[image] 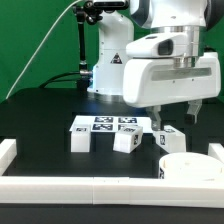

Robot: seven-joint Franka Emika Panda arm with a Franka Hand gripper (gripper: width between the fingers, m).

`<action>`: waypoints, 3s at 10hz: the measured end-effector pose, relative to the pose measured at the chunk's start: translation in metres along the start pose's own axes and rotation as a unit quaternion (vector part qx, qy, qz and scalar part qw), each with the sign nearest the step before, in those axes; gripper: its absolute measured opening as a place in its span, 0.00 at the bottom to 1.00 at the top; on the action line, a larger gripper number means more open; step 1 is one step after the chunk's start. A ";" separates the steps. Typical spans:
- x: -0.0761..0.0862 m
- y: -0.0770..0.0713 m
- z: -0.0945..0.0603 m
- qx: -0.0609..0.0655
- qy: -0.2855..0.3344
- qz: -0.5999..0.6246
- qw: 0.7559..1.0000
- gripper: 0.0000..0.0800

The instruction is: Assemble stool

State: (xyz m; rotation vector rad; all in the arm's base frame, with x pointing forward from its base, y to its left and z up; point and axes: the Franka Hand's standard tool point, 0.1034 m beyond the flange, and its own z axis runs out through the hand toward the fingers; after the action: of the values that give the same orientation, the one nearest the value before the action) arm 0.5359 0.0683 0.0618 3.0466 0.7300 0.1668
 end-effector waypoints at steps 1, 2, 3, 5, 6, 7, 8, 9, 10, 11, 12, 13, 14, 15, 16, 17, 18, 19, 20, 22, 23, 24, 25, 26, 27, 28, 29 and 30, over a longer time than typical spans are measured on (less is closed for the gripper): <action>-0.003 0.003 0.001 0.003 -0.001 0.029 1.000 0.81; -0.002 0.001 0.001 0.006 0.000 0.067 0.998 0.81; -0.001 -0.001 0.001 0.009 0.000 0.089 0.996 0.81; -0.001 -0.004 0.003 0.010 0.003 0.119 0.993 0.81; -0.004 -0.013 0.009 0.009 0.008 0.120 0.993 0.81; -0.011 -0.018 0.015 0.009 0.010 0.118 0.993 0.81; -0.014 -0.018 0.018 0.009 0.007 0.116 0.993 0.81; -0.014 -0.019 0.017 0.010 0.006 0.115 0.993 0.81; -0.017 -0.021 0.018 0.015 -0.014 0.115 0.993 0.81; -0.019 -0.024 0.017 0.024 -0.059 0.119 0.991 0.81; -0.011 -0.027 0.012 0.013 -0.070 0.140 0.988 0.81; -0.011 -0.032 0.012 -0.006 -0.072 0.162 0.984 0.81; -0.025 -0.025 0.013 0.000 -0.127 0.146 0.981 0.81; -0.027 -0.019 0.010 0.013 -0.170 0.162 0.972 0.81; -0.027 -0.020 0.010 0.017 -0.205 0.159 0.965 0.81; -0.029 -0.020 0.011 0.021 -0.239 0.158 0.958 0.81; -0.031 -0.020 0.013 0.026 -0.272 0.159 0.949 0.81; -0.032 -0.021 0.017 0.031 -0.303 0.158 0.939 0.81; -0.033 -0.025 0.017 0.040 -0.342 0.157 0.926 0.81; -0.028 -0.036 0.012 0.068 -0.412 0.152 0.896 0.81; -0.024 -0.037 0.014 0.068 -0.423 0.154 0.890 0.81; -0.032 -0.039 0.012 0.073 -0.459 0.151 0.872 0.81; -0.031 -0.038 0.019 0.078 -0.476 0.145 0.864 0.81; -0.027 -0.038 0.024 0.080 -0.467 0.139 0.870 0.81; -0.026 -0.039 0.026 0.081 -0.464 0.137 0.872 0.81; -0.028 -0.039 0.031 0.080 -0.461 0.138 0.873 0.81; -0.030 -0.041 0.036 0.080 -0.457 0.138 0.875 0.81; -0.033 -0.041 0.042 0.078 -0.453 0.138 0.877 0.81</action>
Offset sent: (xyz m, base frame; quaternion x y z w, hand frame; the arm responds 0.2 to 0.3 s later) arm 0.0000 0.0000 0.0000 0.0000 0.0000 0.1938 0.9810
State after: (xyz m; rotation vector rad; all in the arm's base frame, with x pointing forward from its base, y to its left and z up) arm 0.4923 0.0912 0.0154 2.8110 0.2266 -1.2728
